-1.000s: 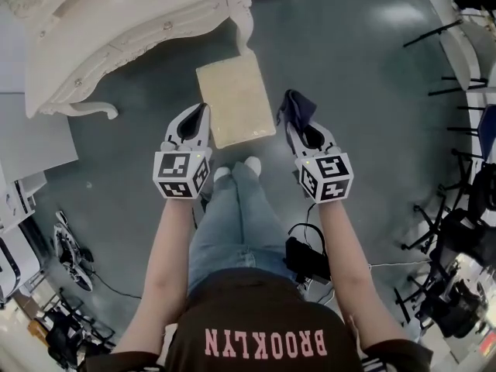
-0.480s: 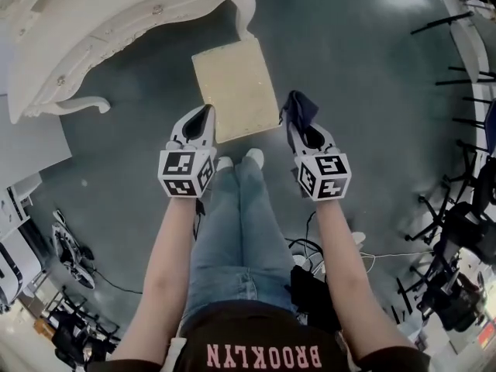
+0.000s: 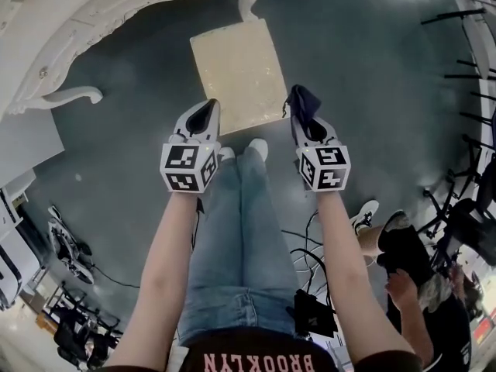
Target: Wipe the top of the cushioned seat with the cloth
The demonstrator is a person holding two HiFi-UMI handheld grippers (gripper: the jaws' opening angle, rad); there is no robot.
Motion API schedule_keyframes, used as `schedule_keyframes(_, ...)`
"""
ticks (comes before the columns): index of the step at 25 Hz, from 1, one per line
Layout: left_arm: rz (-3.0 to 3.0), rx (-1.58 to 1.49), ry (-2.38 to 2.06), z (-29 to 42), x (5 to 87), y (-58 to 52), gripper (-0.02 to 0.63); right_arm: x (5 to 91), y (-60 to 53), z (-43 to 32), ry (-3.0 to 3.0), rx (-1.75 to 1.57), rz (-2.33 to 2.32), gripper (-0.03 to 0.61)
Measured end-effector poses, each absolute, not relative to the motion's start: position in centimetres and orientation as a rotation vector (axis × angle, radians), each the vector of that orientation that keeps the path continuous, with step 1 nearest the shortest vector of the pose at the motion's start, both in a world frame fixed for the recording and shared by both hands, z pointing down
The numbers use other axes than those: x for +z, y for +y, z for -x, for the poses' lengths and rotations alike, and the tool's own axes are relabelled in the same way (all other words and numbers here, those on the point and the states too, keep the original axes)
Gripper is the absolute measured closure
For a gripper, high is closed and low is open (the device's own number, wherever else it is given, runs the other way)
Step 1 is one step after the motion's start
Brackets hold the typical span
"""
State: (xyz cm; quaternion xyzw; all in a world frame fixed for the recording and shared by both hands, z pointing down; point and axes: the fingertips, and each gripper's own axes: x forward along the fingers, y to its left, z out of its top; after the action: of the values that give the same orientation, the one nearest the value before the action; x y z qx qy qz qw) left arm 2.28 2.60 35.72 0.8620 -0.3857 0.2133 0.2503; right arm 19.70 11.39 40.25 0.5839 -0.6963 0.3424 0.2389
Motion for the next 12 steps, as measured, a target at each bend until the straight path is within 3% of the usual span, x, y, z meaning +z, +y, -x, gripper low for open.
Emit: schedule_keyframes(12, -2.303, 0.586, -0.989, -1.7, 41.8, 3.9, 0.609, 48.9, 13.0, -20.9, -1.779, 0.976, -1.574, 0.531)
